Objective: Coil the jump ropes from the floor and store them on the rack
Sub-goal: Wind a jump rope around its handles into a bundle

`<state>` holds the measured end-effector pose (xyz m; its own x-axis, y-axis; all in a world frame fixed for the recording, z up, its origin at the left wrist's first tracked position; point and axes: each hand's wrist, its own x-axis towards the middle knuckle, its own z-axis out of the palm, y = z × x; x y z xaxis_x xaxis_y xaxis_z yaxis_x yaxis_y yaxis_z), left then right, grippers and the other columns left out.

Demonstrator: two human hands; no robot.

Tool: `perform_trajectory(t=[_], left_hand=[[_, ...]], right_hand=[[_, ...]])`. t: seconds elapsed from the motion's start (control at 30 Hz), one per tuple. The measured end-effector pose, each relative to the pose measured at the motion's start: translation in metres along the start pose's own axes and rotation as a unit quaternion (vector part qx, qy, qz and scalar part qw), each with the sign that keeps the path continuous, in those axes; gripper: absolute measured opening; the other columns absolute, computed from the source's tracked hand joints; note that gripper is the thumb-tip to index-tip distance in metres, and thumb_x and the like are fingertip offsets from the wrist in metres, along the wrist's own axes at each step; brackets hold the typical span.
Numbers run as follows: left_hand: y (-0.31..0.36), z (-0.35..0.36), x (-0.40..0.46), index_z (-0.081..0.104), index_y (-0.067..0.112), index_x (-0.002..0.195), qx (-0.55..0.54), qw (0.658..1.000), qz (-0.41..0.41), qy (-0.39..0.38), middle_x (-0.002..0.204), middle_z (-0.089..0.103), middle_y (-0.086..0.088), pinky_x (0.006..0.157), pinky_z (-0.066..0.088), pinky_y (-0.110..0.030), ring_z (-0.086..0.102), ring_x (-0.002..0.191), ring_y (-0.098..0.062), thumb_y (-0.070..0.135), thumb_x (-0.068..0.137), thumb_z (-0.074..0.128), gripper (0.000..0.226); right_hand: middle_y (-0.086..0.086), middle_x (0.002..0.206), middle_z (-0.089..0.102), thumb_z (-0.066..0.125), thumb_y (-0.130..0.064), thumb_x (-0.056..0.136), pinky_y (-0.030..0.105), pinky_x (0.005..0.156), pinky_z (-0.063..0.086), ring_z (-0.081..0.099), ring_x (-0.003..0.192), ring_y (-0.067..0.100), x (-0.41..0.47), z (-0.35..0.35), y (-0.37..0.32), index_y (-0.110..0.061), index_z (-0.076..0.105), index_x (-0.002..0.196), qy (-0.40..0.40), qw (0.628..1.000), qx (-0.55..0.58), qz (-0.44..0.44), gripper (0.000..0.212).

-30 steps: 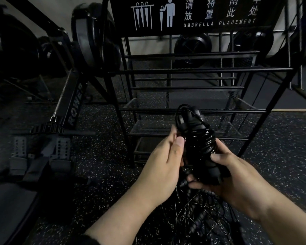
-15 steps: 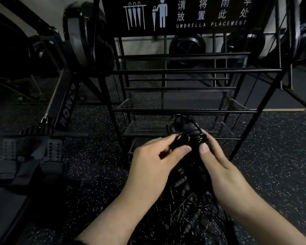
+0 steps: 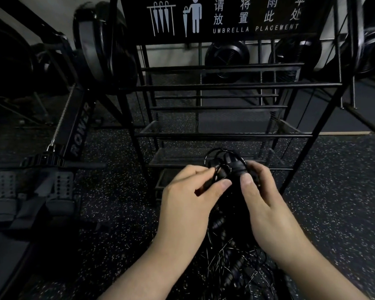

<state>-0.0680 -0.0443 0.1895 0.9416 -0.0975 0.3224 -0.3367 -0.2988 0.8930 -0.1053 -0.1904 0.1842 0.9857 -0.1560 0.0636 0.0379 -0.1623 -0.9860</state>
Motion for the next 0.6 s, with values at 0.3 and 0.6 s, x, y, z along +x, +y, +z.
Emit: perform_trajectory(t=[0.3, 0.6], left_hand=[[-0.0007, 0.0017, -0.0019, 0.076, 0.020, 0.117, 0.016, 1.000, 0.012, -0.003, 0.096, 0.069, 0.020, 0.082, 0.044, -0.007, 0.066, 0.095, 0.003, 0.022, 0.093, 0.071, 0.025], [-0.0030, 0.0016, -0.0011, 0.068, 0.040, 0.124, 0.013, 0.998, -0.054, -0.010, 0.096, 0.064, 0.030, 0.078, 0.043, -0.004, 0.061, 0.088, 0.007, 0.026, 0.088, 0.077, 0.040]], right_hand=[[-0.015, 0.125, 0.066, 0.050, -0.040, 0.100, 0.048, 0.101, 0.052, 0.068, 0.109, 0.008, 0.0042, 0.0008, 0.0047, -0.047, 0.050, 0.128, 0.004, 1.000, 0.007, -0.011, 0.029], [-0.016, 0.113, 0.068, 0.050, -0.030, 0.104, 0.058, 0.076, 0.060, 0.074, 0.085, 0.026, 0.0043, -0.0039, 0.0074, -0.051, 0.045, 0.119, -0.038, 0.999, -0.005, 0.000, 0.026]])
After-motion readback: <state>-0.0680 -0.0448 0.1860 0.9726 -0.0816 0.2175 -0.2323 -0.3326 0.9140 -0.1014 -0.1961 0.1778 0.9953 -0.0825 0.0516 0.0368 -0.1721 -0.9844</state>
